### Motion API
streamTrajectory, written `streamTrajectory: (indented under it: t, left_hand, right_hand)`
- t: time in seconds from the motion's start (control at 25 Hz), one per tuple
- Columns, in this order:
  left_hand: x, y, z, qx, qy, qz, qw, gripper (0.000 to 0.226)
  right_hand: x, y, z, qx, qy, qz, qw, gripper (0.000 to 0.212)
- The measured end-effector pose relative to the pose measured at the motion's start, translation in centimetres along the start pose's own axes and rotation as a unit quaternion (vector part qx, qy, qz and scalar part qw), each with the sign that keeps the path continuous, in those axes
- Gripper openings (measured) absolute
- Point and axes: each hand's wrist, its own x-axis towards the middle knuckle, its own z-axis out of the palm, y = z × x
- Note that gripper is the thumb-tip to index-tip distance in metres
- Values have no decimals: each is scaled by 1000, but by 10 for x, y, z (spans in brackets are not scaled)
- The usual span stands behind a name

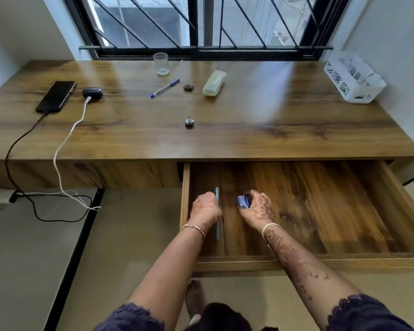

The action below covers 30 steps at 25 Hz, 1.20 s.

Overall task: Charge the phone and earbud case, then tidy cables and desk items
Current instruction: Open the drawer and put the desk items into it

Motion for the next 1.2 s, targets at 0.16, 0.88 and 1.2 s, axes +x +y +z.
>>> streamTrajectory:
  t: [0.16, 0.88, 1.2]
  left_hand:
    - [20, 3, 3, -3, 31, 12, 999, 33]
    - [18, -1, 4, -89, 42, 20, 995, 51]
    - [4, 16, -54, -137, 197, 64, 969, 13]
  right_hand:
    - [12, 3, 11, -8, -3, 27, 1000, 58]
    - [3, 2, 3, 3, 79, 34, 996, 67]
    - [18, -56, -31, 63, 175, -150, 971, 39]
